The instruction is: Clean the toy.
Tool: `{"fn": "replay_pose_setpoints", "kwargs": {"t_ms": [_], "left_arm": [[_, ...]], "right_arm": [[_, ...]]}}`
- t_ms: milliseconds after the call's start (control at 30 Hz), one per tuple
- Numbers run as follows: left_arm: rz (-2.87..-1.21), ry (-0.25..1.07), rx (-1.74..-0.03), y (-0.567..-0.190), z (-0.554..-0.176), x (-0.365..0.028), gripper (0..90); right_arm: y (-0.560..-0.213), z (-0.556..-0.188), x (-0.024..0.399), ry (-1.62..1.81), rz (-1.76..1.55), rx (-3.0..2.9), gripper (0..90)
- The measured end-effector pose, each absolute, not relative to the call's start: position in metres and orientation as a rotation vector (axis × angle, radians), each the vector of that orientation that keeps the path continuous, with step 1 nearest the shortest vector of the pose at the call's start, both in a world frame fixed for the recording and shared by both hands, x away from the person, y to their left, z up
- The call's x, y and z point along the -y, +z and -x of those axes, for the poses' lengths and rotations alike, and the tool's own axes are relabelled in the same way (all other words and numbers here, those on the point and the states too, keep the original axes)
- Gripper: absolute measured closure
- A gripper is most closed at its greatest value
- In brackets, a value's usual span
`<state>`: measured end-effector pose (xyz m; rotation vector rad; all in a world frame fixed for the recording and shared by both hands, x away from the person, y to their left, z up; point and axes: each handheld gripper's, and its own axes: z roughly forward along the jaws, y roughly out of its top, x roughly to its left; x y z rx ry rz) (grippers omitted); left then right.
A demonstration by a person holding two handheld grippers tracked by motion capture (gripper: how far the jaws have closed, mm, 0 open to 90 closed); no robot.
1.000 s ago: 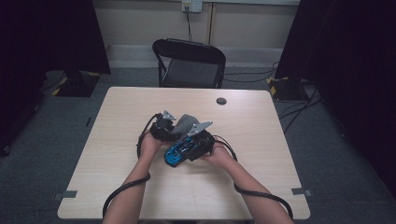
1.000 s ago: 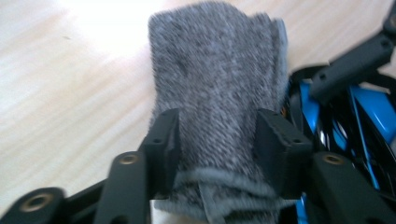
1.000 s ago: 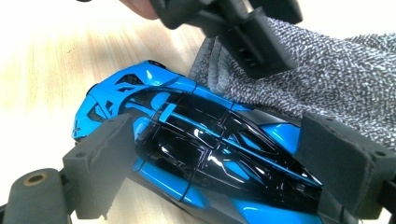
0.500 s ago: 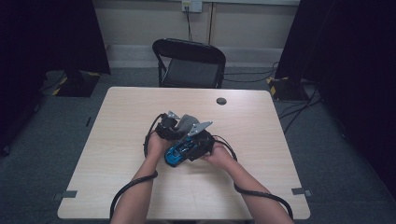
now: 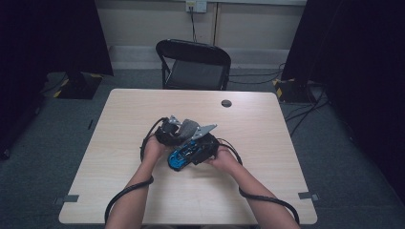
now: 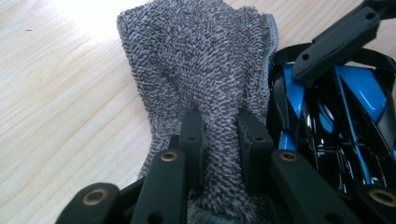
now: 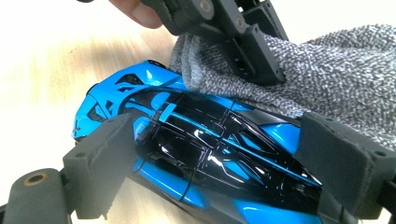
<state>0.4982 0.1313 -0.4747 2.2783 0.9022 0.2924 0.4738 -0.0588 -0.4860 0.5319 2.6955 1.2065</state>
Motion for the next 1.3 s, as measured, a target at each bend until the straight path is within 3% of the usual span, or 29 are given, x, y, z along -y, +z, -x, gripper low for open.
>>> {"fn": "replay_pose_setpoints", "kwargs": {"t_ms": [1300], "left_arm": [[-2.331, 0.289, -0.865, -0.469, -0.461, -0.183, 74.1]], "right_arm": [[-0.485, -0.473, 0.056, 1.191, -0.528, -2.708, 11.5]]}}
